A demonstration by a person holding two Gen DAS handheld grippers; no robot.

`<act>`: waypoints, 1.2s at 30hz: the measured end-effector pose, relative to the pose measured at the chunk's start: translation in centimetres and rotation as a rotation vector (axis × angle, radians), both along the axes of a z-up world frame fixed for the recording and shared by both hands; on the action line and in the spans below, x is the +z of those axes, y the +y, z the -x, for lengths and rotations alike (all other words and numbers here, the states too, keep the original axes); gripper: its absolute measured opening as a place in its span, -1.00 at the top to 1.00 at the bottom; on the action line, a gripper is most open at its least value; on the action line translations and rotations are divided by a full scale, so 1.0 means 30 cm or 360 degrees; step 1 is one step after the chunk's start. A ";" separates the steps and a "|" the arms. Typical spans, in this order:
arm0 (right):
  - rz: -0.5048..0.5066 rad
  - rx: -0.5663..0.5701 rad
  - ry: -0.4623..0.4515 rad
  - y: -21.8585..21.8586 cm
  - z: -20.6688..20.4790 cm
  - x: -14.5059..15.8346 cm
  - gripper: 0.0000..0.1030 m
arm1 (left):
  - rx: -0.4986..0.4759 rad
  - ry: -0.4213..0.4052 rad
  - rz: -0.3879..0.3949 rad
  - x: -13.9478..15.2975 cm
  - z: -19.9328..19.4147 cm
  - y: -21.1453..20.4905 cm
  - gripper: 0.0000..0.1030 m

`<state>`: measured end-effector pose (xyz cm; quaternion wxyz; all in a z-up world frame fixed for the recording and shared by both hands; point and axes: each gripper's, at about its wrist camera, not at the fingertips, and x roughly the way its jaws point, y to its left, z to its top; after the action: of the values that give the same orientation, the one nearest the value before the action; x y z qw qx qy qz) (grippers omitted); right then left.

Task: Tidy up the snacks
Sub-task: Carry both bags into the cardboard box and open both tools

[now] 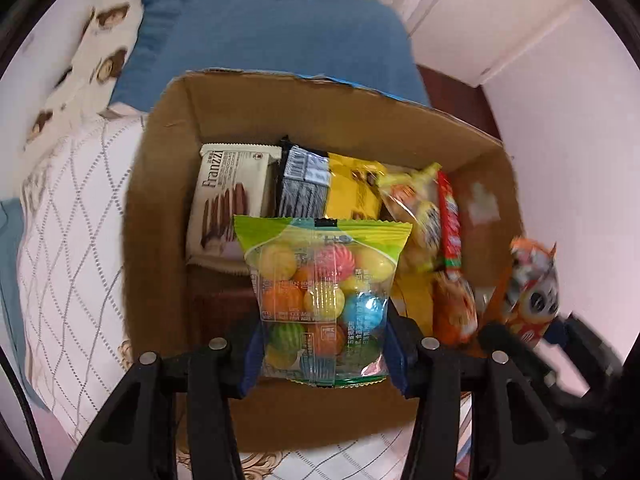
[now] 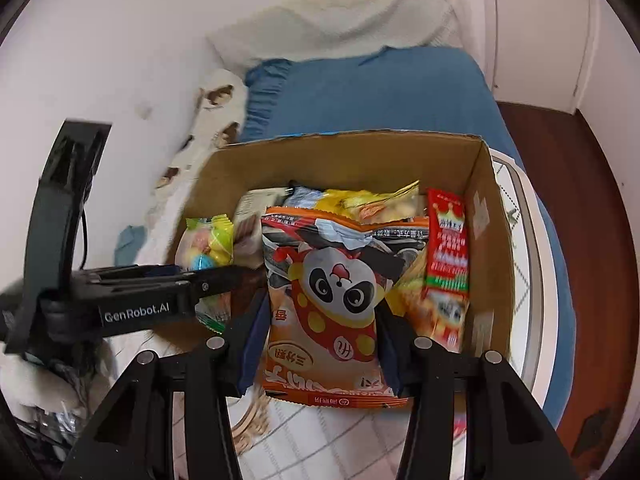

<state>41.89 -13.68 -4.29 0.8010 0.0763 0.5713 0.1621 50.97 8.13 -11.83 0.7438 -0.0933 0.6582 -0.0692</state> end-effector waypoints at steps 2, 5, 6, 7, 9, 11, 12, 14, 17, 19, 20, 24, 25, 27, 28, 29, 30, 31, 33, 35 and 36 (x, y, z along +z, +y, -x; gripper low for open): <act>0.0029 -0.0001 0.0044 0.008 -0.041 -0.044 0.01 | -0.0041 0.0032 -0.0046 -0.036 -0.064 -0.026 0.07; 0.0038 -0.0029 0.0120 0.003 -0.107 -0.122 0.01 | -0.0073 0.0079 -0.0092 -0.086 -0.121 -0.056 0.07; 0.0023 -0.0043 0.0146 -0.002 -0.128 -0.144 0.00 | -0.0083 0.0096 -0.0098 -0.103 -0.136 -0.064 0.07; 0.0021 -0.0054 0.0159 -0.003 -0.122 -0.156 0.00 | -0.0094 0.0115 -0.0105 -0.120 -0.148 -0.072 0.07; 0.0004 -0.0084 0.0194 -0.011 -0.147 -0.187 -0.03 | -0.0116 0.0144 -0.0116 -0.145 -0.163 -0.084 0.07; 0.0007 -0.0084 0.0232 -0.010 -0.164 -0.213 -0.11 | -0.0118 0.0165 -0.0138 -0.172 -0.190 -0.091 0.06; 0.0014 -0.0081 0.0243 -0.007 -0.174 -0.230 -0.43 | -0.0105 0.0150 -0.0160 -0.173 -0.197 -0.089 -0.04; -0.0008 -0.0064 0.0294 -0.006 -0.183 -0.259 -0.88 | -0.0085 0.0113 -0.0153 -0.168 -0.202 -0.084 -0.52; 0.0036 -0.0057 0.0298 -0.006 -0.181 -0.281 -0.89 | -0.0060 0.0074 -0.0140 -0.152 -0.197 -0.073 -0.82; 0.0054 -0.0067 0.0300 -0.015 -0.169 -0.282 -0.89 | -0.0080 0.0045 -0.0171 -0.141 -0.188 -0.075 -0.82; 0.0070 -0.0072 0.0294 -0.018 -0.165 -0.281 -0.89 | -0.0083 0.0032 -0.0189 -0.132 -0.178 -0.074 -0.82; 0.0181 -0.0089 0.0225 -0.024 -0.124 -0.245 -0.90 | -0.0078 -0.0032 -0.0225 -0.099 -0.142 -0.063 -0.82; 0.0196 -0.0096 0.0217 -0.029 -0.112 -0.233 -0.90 | -0.0067 -0.0048 -0.0216 -0.090 -0.130 -0.055 -0.82; 0.0229 -0.0104 0.0193 -0.031 -0.095 -0.219 -0.90 | -0.0060 -0.0091 -0.0225 -0.069 -0.092 -0.048 -0.82; 0.0248 -0.0107 0.0183 -0.033 -0.084 -0.208 -0.90 | -0.0059 -0.0112 -0.0237 -0.058 -0.077 -0.043 -0.82; 0.0264 -0.0111 0.0169 -0.033 -0.075 -0.199 -0.90 | -0.0057 -0.0141 -0.0249 -0.042 -0.061 -0.039 -0.82; 0.0277 -0.0111 0.0154 -0.032 -0.063 -0.188 -0.91 | -0.0052 -0.0166 -0.0259 -0.029 -0.046 -0.034 -0.82; 0.0283 -0.0109 0.0145 -0.032 -0.052 -0.177 -0.91 | -0.0044 -0.0194 -0.0273 -0.013 -0.028 -0.027 -0.82; 0.0286 -0.0119 0.0126 -0.036 -0.030 -0.153 -0.91 | -0.0029 -0.0236 -0.0277 0.014 0.001 -0.014 -0.82; 0.0287 -0.0132 0.0105 -0.047 0.002 -0.126 -0.91 | -0.0023 -0.0284 -0.0292 0.043 0.031 -0.004 -0.82; 0.0285 -0.0144 0.0088 -0.052 0.016 -0.113 -0.91 | -0.0015 -0.0316 -0.0297 0.062 0.051 0.002 -0.82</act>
<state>41.40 -15.25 -7.68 0.7950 0.0347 0.6013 0.0717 49.43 8.18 -9.97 0.8105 -0.0133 0.5853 -0.0201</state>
